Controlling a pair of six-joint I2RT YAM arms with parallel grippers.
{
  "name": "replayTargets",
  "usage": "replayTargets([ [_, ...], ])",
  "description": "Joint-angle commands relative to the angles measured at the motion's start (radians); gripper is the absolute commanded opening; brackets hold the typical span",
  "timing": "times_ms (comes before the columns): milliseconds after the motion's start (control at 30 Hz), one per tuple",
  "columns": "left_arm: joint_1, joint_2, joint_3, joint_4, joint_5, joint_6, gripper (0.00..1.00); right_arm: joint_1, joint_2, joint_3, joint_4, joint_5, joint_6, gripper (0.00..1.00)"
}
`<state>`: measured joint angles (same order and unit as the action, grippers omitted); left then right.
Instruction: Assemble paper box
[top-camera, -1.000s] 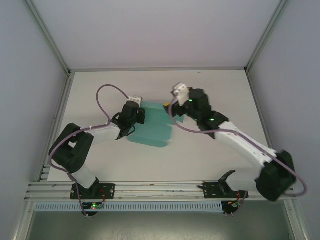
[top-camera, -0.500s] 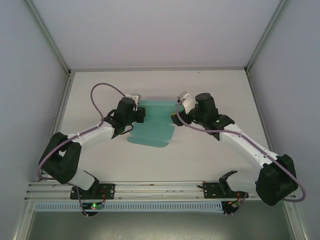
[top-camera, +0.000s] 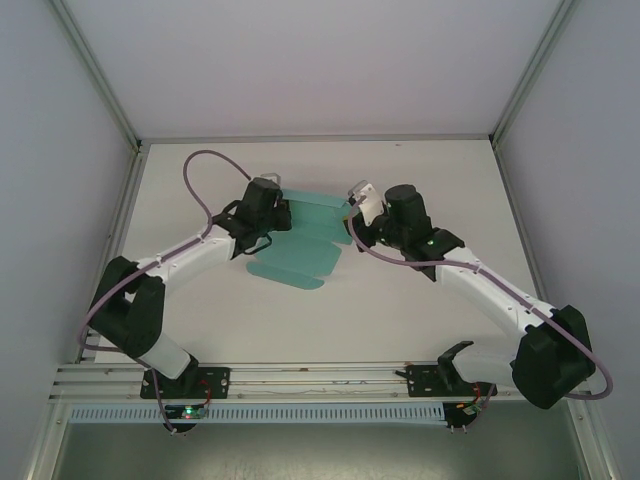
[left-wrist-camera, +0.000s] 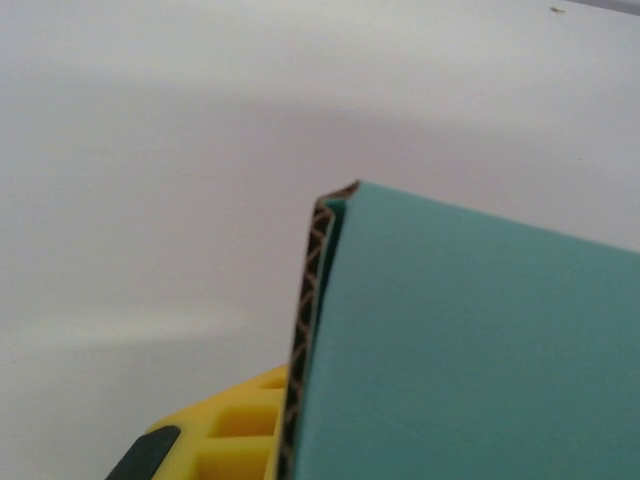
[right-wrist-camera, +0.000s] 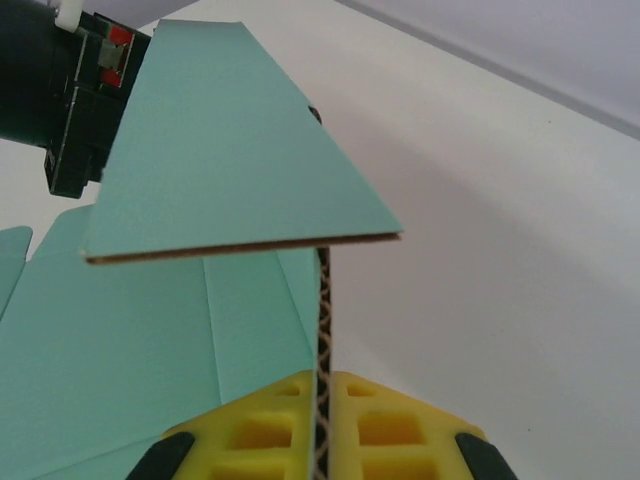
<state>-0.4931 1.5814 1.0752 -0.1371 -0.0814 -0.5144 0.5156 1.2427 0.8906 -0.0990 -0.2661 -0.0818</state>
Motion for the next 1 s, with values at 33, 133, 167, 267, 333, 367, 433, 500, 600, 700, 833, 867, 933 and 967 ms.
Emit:
replayTargets([
  [33, 0.053, 0.087, 0.049, -0.260, -0.388, -0.084, 0.00, 0.013, -0.058, 0.028, -0.008, 0.081, 0.007, 0.00],
  [133, 0.054, 0.103, 0.072, -0.315, -0.443, -0.090, 0.00, 0.017, -0.067, 0.031, -0.001, 0.086, 0.005, 0.00],
  [167, 0.054, 0.103, 0.073, -0.321, -0.448, -0.093, 0.00, 0.019, -0.068, 0.033, -0.001, 0.088, 0.004, 0.00],
  [267, 0.057, 0.091, 0.065, -0.300, -0.407, -0.084, 0.06, 0.020, -0.069, 0.039, -0.006, 0.083, 0.007, 0.00],
  [333, 0.058, 0.090, 0.082, -0.316, -0.386, -0.079, 0.06, 0.022, -0.069, 0.039, -0.005, 0.077, 0.008, 0.00],
  [367, 0.058, 0.085, 0.087, -0.310, -0.357, -0.056, 0.06, 0.021, -0.071, 0.035, 0.002, 0.077, 0.012, 0.00],
  [433, 0.058, 0.049, 0.049, -0.215, -0.240, 0.013, 0.09, 0.021, -0.071, 0.026, 0.017, 0.055, 0.018, 0.00],
  [500, 0.059, -0.019, -0.041, -0.045, -0.058, 0.087, 0.32, 0.018, -0.069, 0.019, 0.030, 0.018, 0.017, 0.00],
  [600, 0.059, -0.117, -0.165, 0.158, 0.088, 0.117, 0.51, 0.015, -0.063, 0.019, 0.037, -0.046, 0.008, 0.00],
  [700, 0.063, -0.165, -0.205, 0.205, 0.118, 0.134, 0.62, -0.001, -0.057, 0.018, 0.045, -0.120, 0.007, 0.00],
  [833, 0.070, -0.193, -0.229, 0.224, 0.207, 0.155, 0.68, -0.011, -0.049, 0.022, 0.048, -0.168, 0.016, 0.00],
  [867, 0.072, -0.203, -0.240, 0.242, 0.235, 0.155, 0.72, -0.012, -0.045, 0.025, 0.045, -0.170, 0.021, 0.00],
  [933, 0.073, -0.225, -0.256, 0.267, 0.259, 0.146, 0.71, -0.014, -0.040, 0.029, 0.036, -0.174, 0.017, 0.00],
  [967, 0.073, -0.235, -0.259, 0.269, 0.257, 0.144, 0.71, -0.014, -0.038, 0.028, 0.036, -0.180, 0.016, 0.00],
])
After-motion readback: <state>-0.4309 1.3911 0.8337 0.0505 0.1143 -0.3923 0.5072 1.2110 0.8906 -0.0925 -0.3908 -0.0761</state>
